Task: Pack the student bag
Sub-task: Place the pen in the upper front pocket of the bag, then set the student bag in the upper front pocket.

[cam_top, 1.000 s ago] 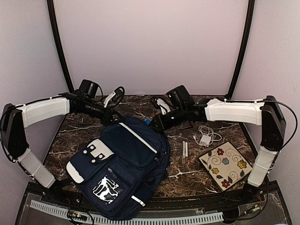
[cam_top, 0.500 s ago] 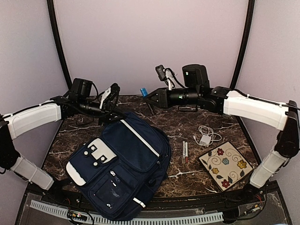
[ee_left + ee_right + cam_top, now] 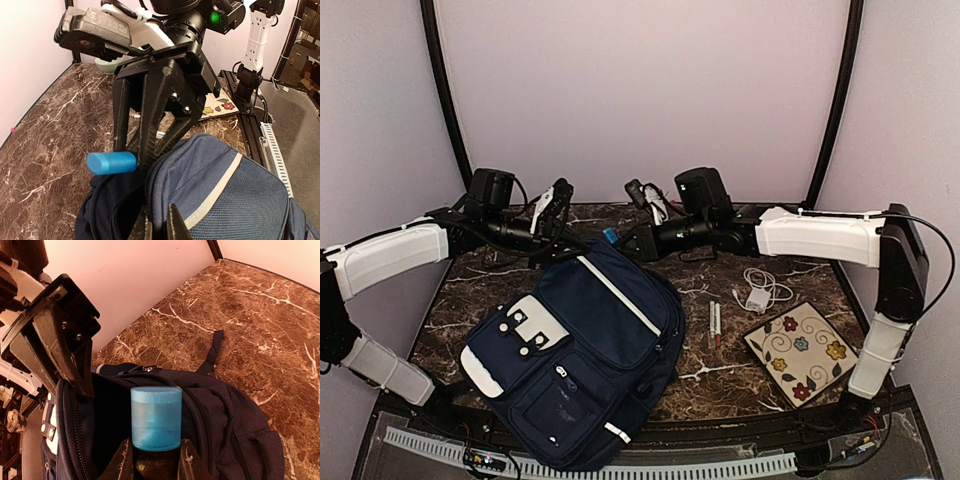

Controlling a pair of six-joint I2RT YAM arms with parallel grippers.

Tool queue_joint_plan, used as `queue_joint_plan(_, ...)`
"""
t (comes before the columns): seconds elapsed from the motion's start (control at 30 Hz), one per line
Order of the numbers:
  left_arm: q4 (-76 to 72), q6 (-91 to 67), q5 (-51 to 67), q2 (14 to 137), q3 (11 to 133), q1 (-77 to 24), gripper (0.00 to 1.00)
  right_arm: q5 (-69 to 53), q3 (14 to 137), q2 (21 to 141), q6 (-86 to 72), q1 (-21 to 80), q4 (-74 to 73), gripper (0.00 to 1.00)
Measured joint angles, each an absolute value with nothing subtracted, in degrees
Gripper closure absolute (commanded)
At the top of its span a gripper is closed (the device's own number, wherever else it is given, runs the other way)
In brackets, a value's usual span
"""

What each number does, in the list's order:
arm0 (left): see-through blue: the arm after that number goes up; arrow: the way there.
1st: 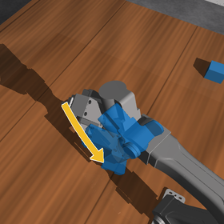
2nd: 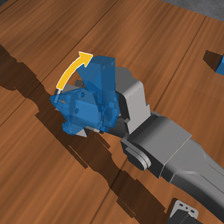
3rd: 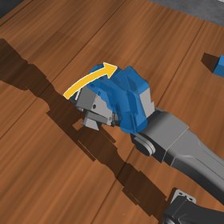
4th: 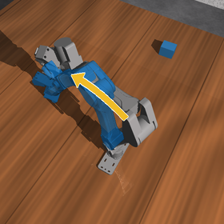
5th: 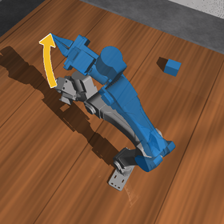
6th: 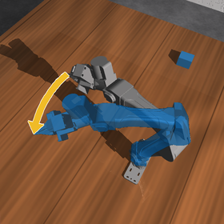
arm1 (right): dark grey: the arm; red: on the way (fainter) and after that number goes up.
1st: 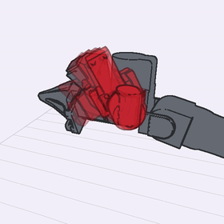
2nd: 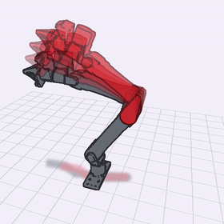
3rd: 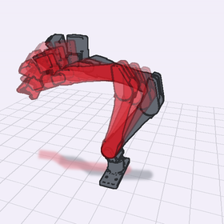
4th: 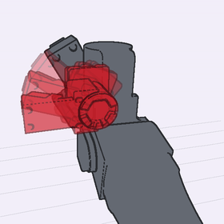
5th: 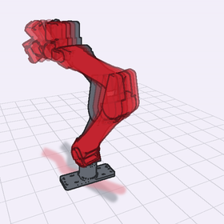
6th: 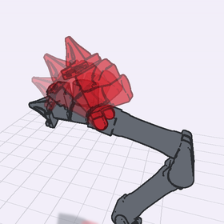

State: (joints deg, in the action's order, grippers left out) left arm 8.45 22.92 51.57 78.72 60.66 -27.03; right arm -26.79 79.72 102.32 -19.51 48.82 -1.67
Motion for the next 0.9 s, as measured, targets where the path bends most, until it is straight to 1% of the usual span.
queue_joint_plan(0.17, 7.3, 22.8, 50.4, 78.6, 59.9, -27.2, 1.00, -32.9, 78.8, 102.5, -19.2, 49.3, -0.2, 1.00)
queue_joint_plan(0.4, 5.7, 22.0, 50.3, 78.6, 59.4, -27.8, 1.00, -40.8, 70.5, 99.7, -22.8, 49.7, 7.1, 1.00)
queue_joint_plan(0.67, 4.3, 19.4, 53.2, 79.0, 59.1, -27.3, 1.00, -40.9, 70.4, 101.1, -29.1, 51.2, 10.7, 1.00)
queue_joint_plan(0.83, 4.3, 18.3, 54.4, 83.2, 61.1, -26.5, 1.00, -38.3, 71.4, 102.7, -32.2, 51.2, 9.0, 1.00)
queue_joint_plan(0.87, 4.8, 18.1, 54.5, 84.3, 61.8, -26.4, 0.91, -37.4, 71.5, 102.8, -32.6, 51.1, 8.5, 1.00)
queue_joint_plan(0.9, 5.2, 17.8, 54.5, 85.3, 62.5, -26.3, 0.72, -36.9, 71.5, 103.0, -33.0, 51.1, 8.3, 1.00)
